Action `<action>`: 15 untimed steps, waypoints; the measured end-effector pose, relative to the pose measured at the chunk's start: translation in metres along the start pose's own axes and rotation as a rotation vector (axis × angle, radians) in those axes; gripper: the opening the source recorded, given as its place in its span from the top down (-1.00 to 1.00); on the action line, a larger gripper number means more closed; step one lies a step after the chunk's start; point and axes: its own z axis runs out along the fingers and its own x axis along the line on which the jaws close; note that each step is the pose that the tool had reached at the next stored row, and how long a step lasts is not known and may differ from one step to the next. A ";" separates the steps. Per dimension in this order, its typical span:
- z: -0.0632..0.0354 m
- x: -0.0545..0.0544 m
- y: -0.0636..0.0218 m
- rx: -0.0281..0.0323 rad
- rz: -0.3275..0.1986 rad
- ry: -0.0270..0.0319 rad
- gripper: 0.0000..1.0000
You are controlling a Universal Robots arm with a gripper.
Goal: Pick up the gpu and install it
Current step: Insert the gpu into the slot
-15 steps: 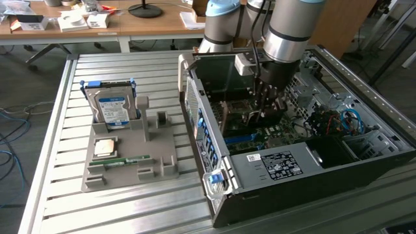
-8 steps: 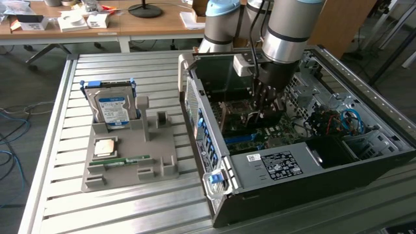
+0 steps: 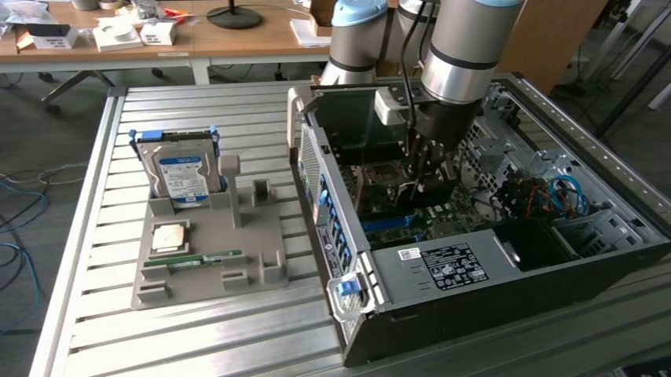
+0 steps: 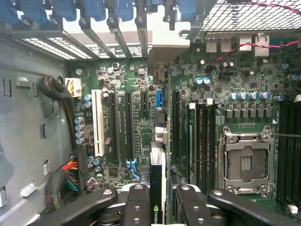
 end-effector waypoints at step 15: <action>-0.0001 0.000 0.0070 0.0000 0.000 0.0002 0.47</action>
